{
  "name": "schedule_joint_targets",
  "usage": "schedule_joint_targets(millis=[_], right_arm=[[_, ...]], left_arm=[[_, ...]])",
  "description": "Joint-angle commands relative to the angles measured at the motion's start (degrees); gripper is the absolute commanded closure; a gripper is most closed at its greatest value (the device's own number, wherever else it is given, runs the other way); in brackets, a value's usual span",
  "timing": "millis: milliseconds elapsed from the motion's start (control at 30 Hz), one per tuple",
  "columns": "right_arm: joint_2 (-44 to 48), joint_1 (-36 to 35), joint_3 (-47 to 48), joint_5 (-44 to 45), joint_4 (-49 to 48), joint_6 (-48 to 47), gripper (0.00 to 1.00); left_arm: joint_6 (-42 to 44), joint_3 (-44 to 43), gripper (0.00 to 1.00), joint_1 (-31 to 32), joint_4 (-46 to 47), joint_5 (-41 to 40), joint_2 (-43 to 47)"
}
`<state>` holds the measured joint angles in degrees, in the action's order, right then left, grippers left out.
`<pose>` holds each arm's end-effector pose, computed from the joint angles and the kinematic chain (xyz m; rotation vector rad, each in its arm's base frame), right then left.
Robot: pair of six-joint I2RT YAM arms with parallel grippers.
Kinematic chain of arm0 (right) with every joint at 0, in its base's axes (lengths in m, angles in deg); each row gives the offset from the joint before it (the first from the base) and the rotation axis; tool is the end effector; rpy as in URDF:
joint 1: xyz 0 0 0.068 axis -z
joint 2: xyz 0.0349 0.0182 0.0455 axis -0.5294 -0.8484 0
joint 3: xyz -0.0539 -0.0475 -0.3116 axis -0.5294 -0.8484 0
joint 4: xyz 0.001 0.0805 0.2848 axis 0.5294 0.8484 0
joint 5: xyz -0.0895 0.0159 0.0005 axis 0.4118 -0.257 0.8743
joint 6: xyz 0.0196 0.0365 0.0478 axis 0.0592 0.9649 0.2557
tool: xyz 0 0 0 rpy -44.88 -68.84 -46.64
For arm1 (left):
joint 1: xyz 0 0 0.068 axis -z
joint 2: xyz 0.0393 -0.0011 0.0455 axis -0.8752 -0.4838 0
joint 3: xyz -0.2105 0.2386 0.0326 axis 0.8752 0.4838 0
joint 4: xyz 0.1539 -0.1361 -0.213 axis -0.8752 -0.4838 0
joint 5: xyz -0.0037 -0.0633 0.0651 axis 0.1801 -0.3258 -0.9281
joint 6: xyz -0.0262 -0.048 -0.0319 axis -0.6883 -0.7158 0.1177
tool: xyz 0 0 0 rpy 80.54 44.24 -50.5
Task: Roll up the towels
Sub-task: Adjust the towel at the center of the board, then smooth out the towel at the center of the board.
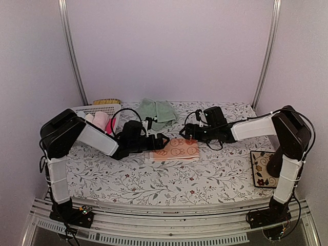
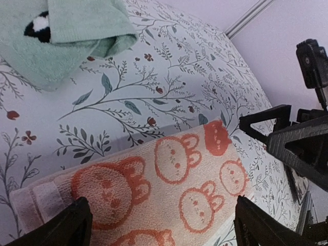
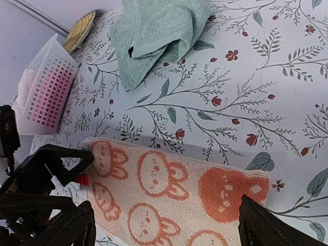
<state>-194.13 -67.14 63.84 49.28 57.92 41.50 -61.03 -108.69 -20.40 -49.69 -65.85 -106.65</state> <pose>0.3695 0.2697 0.1845 -0.1651 2.3302 0.7886 0.3393 -0.2978 0.1425 0.1457 2.1480 -0.9257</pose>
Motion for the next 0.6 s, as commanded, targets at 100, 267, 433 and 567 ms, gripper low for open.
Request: schedule_joint_targets(millis=[100,267,433,567], right_arm=[[-6.6,1.4,-1.2,-5.2,-11.8,5.0,0.03],[-9.7,1.9,-0.4,-3.9,-11.1,6.6,0.03],[-9.5,1.9,-0.6,-0.9,-7.8,6.7,0.03],[-8.2,1.9,-0.2,-1.3,-6.0,5.6,0.03]], left_arm=[[-4.7,-0.8,0.03,-0.9,9.6,0.2,-7.1],[-5.3,0.0,0.03,-0.9,7.8,-3.3,-8.0],[-5.1,0.0,0.04,-0.8,4.5,-5.0,-7.8],[-3.6,-0.4,0.03,-0.7,4.3,-5.0,-7.0]])
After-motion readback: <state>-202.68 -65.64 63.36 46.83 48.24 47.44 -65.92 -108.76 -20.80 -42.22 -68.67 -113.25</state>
